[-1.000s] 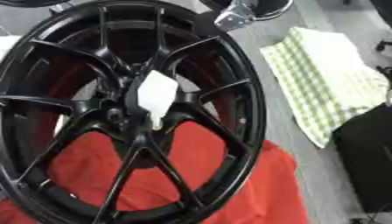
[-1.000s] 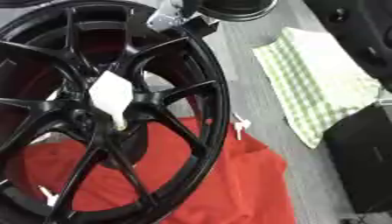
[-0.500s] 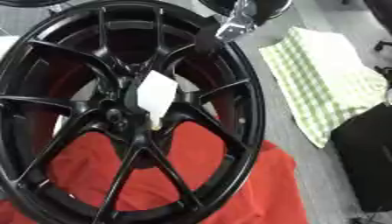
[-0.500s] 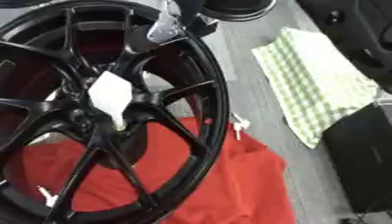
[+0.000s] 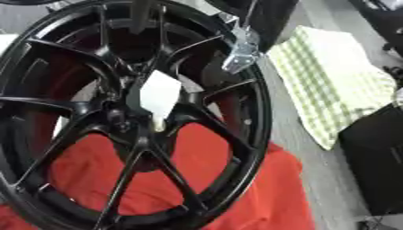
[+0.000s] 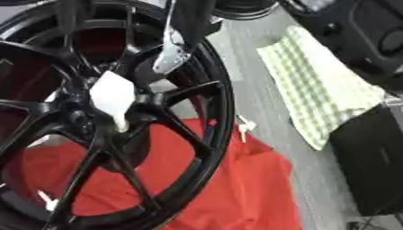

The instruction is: Pull the pin out of the wheel hub.

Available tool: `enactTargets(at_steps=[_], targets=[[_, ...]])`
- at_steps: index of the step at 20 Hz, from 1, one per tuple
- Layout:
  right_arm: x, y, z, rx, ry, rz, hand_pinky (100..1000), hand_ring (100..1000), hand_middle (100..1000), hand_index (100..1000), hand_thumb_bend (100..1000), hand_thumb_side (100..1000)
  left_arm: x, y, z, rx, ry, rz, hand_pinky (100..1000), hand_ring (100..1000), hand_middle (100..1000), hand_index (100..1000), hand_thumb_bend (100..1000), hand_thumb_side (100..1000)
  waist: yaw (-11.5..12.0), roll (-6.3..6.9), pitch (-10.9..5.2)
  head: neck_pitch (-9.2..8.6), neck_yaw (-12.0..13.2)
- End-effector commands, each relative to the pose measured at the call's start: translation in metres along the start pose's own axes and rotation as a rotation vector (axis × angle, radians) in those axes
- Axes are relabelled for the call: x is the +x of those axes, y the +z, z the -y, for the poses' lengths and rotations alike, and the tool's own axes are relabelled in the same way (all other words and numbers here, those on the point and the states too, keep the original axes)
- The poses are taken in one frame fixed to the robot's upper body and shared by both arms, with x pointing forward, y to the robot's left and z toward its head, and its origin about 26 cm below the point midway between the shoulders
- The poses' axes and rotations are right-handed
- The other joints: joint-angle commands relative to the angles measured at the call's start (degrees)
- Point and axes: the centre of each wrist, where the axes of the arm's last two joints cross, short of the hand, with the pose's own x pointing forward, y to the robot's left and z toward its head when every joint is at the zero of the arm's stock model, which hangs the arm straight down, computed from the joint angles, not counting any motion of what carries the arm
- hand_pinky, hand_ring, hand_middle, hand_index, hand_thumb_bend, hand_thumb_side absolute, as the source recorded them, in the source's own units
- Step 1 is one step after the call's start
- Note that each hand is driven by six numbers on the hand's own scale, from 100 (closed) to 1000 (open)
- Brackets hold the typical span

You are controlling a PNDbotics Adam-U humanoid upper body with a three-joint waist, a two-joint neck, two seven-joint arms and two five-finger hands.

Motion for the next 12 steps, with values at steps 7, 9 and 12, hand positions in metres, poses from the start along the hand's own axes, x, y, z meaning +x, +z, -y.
enactTargets(at_steps=[7,9,12], targets=[[-0.008,-0.007,-0.001,-0.011,0.027,-0.051,880,824,746,827,491,224,0.008,-0.005,0.000,-0.016,0.001,0.033,709,687,685,735,100,860,0.62,0.11,-0.66,0.36,-0.77],[-0.010,-0.009,-0.004,-0.012,0.030,-0.067,878,821,741,828,496,230,0.008,-0.005,0.001,-0.016,0.002,0.034,709,687,686,735,100,858,0.66,0.08,-0.51,0.36,-0.81],[-0.014,-0.012,-0.008,-0.008,0.031,-0.086,876,818,737,828,501,240,0.009,-0.005,0.001,-0.018,0.005,0.037,710,687,686,735,100,861,0.75,0.03,-0.32,0.36,-0.86]])
